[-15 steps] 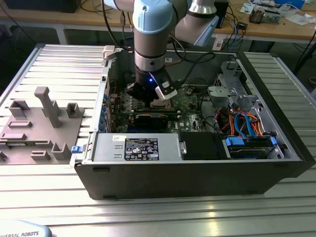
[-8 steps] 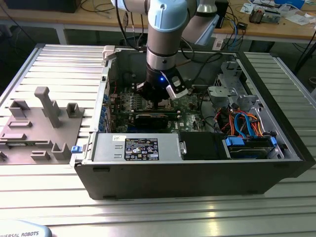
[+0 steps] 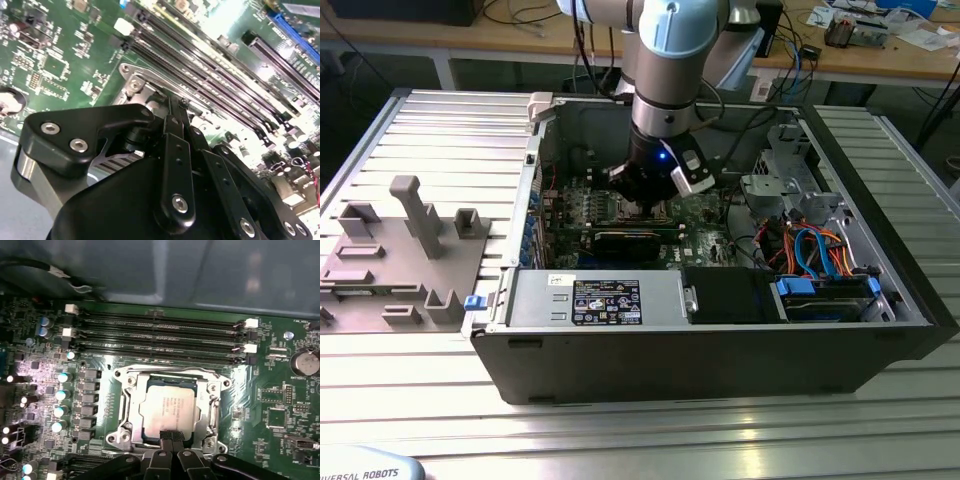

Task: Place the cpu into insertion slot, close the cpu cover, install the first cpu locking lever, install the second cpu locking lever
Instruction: 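Install the second cpu locking lever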

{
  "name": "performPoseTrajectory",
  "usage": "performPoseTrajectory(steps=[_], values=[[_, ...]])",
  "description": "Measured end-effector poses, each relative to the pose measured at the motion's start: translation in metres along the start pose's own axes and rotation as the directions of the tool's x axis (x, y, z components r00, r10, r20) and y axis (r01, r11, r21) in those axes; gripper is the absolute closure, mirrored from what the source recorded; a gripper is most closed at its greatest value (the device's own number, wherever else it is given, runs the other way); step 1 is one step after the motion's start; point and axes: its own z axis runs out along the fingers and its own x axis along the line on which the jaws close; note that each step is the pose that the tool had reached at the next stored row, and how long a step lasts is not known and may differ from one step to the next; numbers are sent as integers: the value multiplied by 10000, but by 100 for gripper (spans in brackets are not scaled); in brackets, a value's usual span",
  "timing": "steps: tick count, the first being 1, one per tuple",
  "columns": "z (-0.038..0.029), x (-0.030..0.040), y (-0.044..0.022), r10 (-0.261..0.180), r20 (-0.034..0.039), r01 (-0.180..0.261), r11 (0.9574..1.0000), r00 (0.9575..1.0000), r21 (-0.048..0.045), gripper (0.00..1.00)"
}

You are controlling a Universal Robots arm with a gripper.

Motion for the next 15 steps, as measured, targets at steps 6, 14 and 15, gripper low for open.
performPoseTrajectory(steps=[6, 14, 15], values=[[-25, -33, 99, 4, -12, -4, 9999, 10000, 121, 89], [-77, -45, 260, 14, -42, -12, 9988, 10000, 482, 89], [-95, -46, 269, 16, -48, -13, 9984, 10000, 559, 89]])
